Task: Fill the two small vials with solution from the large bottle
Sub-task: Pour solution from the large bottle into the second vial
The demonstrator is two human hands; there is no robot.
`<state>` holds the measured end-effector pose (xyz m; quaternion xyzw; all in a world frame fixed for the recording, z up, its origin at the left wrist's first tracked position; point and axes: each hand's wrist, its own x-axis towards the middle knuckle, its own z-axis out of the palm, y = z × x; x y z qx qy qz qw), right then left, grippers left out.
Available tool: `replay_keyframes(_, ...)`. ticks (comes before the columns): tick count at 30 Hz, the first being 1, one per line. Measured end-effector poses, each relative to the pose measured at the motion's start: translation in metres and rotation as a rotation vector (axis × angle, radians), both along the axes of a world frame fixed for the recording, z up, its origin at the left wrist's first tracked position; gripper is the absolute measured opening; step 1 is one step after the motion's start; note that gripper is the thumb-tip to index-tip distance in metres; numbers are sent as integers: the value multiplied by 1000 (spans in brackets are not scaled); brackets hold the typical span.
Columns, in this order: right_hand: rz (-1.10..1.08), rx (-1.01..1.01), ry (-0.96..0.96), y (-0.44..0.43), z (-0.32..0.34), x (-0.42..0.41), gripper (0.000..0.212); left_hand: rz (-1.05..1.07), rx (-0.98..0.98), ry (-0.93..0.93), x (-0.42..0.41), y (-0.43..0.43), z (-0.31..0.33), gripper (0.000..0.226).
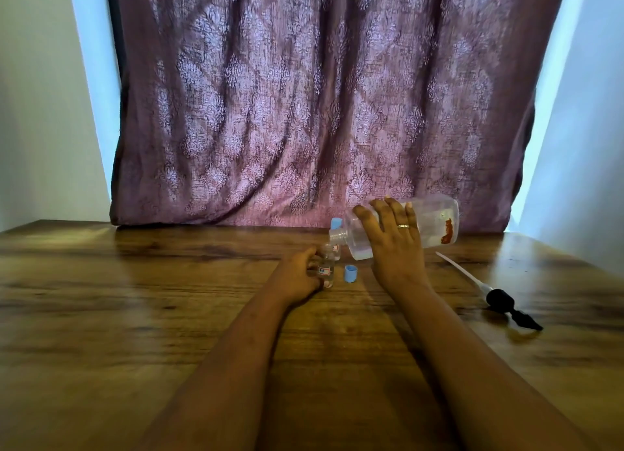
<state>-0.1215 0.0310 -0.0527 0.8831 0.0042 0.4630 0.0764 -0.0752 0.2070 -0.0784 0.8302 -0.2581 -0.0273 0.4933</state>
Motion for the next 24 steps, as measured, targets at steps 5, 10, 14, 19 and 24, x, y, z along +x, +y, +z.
replay_keyframes(5, -8, -8, -7, -1, 0, 1, 93, -16, -9, 5, 1, 0, 0, 52)
replay_keyframes(10, 18, -2, -46, -1, -2, 2, 87, -9, -41, 0, 4, 0, -3, 49)
replay_keyframes(14, 23, 0, -38, -1, -2, 1, 90, -15, -57, 4, 5, 0, -4, 49)
replay_keyframes(19, -2, -8, -14, 0, -1, 3, 94, -23, -74, 23, 6, 0, -5, 49)
replay_keyframes(24, -2, -11, -27, -1, -2, 2, 91, -17, -77, 28, 7, -1, -6, 48)
